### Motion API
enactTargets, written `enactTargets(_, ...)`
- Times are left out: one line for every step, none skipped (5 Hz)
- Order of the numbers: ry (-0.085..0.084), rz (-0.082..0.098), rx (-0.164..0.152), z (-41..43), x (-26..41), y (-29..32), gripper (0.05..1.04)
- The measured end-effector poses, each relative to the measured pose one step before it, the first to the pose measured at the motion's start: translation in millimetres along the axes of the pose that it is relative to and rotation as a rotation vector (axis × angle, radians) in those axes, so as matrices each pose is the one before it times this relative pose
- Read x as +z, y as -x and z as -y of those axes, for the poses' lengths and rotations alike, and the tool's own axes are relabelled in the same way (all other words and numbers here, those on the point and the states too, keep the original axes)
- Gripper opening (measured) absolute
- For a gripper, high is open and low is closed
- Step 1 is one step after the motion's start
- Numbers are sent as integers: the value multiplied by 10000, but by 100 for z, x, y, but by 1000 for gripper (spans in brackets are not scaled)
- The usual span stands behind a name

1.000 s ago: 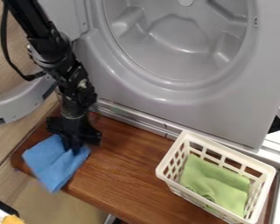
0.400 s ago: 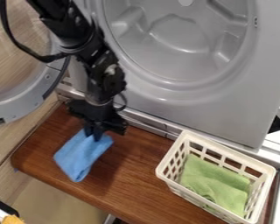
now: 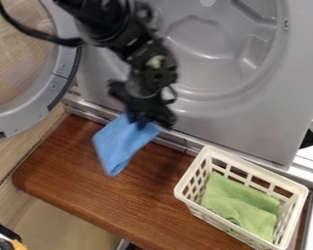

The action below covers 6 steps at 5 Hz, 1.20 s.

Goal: Pick up the blue cloth into the washing machine

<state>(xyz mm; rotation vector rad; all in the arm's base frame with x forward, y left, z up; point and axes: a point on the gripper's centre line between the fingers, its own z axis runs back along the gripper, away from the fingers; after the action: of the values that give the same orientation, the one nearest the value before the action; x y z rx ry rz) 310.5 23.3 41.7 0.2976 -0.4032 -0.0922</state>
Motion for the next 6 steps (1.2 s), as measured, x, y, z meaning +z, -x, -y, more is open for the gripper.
enactTargets(-143,1256,-718,335,1686,-2986,85)
enactTargets(51,857,-521,769,833,-2570,85)
enactTargets(285,607,-50,-151,-1094,-3076,85)
enactTargets(2,178,64,-372,-2061,-1752,85)
enactTargets(312,366,312,-495,-1489,-1440,85)
enactTargets(513,122,49,-275,-1632,-238,85)
